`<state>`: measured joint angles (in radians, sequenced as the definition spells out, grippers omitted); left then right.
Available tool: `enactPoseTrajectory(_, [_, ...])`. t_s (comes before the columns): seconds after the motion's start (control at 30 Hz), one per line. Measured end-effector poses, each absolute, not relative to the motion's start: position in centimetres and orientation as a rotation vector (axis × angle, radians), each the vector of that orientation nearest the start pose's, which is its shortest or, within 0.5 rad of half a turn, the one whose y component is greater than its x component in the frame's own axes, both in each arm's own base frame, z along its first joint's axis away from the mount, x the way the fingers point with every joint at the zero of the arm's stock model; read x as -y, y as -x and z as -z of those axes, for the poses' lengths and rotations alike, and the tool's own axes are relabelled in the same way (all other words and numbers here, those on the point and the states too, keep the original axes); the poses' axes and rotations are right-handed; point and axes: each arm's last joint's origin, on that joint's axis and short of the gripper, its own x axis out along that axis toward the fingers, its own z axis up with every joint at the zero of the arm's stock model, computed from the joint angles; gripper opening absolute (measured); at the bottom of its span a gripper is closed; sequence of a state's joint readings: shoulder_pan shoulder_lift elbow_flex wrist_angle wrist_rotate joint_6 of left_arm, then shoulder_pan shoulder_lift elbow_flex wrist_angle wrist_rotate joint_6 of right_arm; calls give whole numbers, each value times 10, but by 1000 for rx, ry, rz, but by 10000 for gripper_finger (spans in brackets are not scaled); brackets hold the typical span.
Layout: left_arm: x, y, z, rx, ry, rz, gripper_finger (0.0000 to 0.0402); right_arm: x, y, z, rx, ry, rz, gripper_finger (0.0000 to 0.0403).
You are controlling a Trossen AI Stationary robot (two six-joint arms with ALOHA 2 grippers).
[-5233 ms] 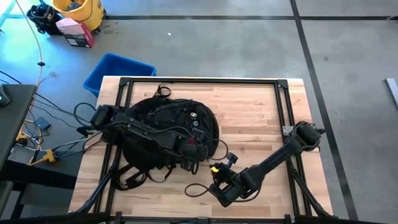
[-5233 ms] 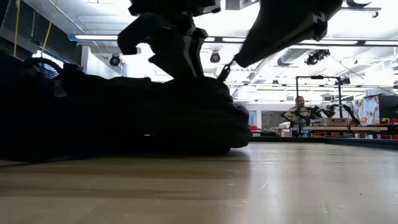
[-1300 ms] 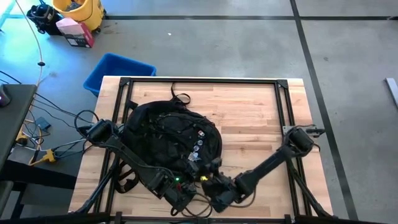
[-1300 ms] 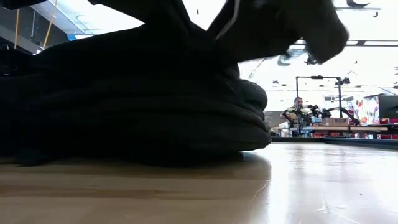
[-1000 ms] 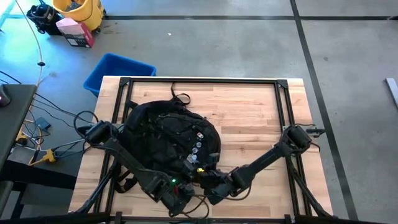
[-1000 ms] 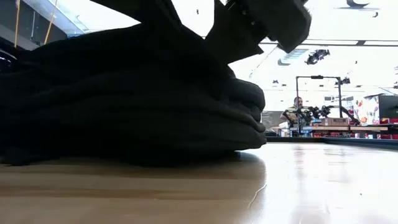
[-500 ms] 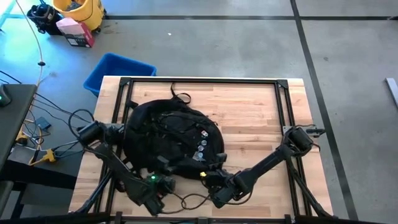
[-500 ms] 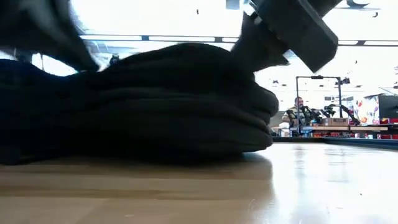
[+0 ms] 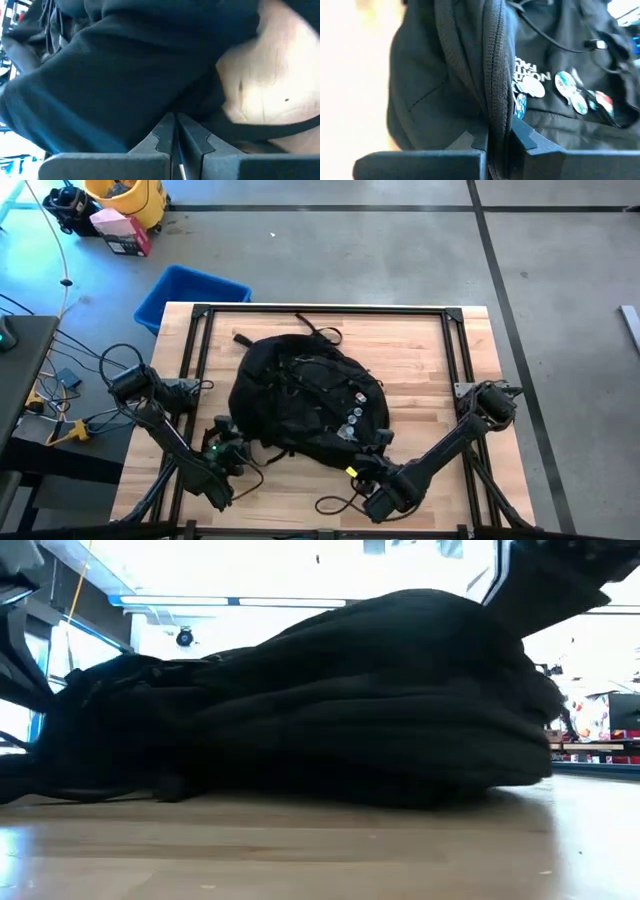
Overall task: Unpack backpack
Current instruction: Return to Home Position
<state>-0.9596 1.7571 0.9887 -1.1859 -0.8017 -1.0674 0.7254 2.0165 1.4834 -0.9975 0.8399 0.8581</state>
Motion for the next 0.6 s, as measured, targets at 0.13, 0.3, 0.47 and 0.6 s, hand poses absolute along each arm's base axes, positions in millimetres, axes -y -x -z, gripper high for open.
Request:
enactPoseTrajectory(0.13, [203,-167,-166,-982,-513,-482,14,-237,-299,-189,-916,249,487,9])
enactPoseTrajectory(0.3, [190,-173,-165,-783,-575,-563,47,-241,-308,-203,-895,198,455,9])
enactPoseTrajectory(0.47, [150,-186,-147,-802,-618,-706,55,-247,-326,-212,-926,37,302,9])
enactPoseTrajectory(0.6, [122,-198,-126,-861,-593,-761,50,-253,-349,-216,-818,-59,115,9])
